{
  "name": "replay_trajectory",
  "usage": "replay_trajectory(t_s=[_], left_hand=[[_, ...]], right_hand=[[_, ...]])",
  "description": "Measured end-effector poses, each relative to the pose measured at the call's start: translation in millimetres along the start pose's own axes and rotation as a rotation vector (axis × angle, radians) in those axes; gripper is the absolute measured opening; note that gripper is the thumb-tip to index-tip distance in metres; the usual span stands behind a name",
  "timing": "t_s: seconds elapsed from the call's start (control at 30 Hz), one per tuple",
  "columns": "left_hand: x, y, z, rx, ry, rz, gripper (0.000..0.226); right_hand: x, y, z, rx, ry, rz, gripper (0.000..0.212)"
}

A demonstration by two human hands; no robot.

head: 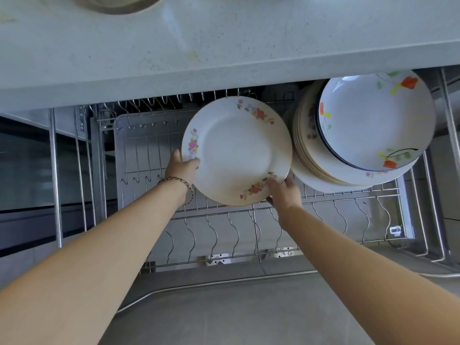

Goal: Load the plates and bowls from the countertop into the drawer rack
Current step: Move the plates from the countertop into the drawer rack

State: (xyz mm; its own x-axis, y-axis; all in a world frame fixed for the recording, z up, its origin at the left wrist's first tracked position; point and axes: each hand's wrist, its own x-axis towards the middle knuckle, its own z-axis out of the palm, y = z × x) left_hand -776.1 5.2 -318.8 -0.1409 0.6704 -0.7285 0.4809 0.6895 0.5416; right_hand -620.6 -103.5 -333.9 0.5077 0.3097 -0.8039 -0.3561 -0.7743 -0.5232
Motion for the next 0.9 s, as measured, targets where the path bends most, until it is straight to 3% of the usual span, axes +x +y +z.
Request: replay_trajectory(t_s=[0.1, 0.17, 0.3, 0.5, 0.7, 0.9], left_hand=[[-2, -1, 7, -0.23, -0.05, -0.172, 0.038], [-2, -4, 10, -0.193, -0.024, -0.182, 0.033], [1, -8, 12, -0.045, 0.06, -0.137, 0.03], [0, -15, 12, -0.048, 0.047, -0.139, 0.028], [-6, -27, 14, -0.05, 0.05, -0.132, 0.01], [-18, -18, 9, 0.119, 0.039, -0.126, 0.036]], right_hand=[[-1, 5, 1, 0.116, -0.062, 0.056, 0.013], [1, 7, 0, 0.18, -0.099, 0.067, 0.017], [4, 7, 2, 0.067, -0.083, 0.044, 0.01], [3, 13, 0, 0.06, -0.065, 0.024, 0.003], [3, 18, -5, -0.026, -0.073, 0.012, 0.005], [-5, 4, -12, -0.215, -0.086, 0.059, 0.038]])
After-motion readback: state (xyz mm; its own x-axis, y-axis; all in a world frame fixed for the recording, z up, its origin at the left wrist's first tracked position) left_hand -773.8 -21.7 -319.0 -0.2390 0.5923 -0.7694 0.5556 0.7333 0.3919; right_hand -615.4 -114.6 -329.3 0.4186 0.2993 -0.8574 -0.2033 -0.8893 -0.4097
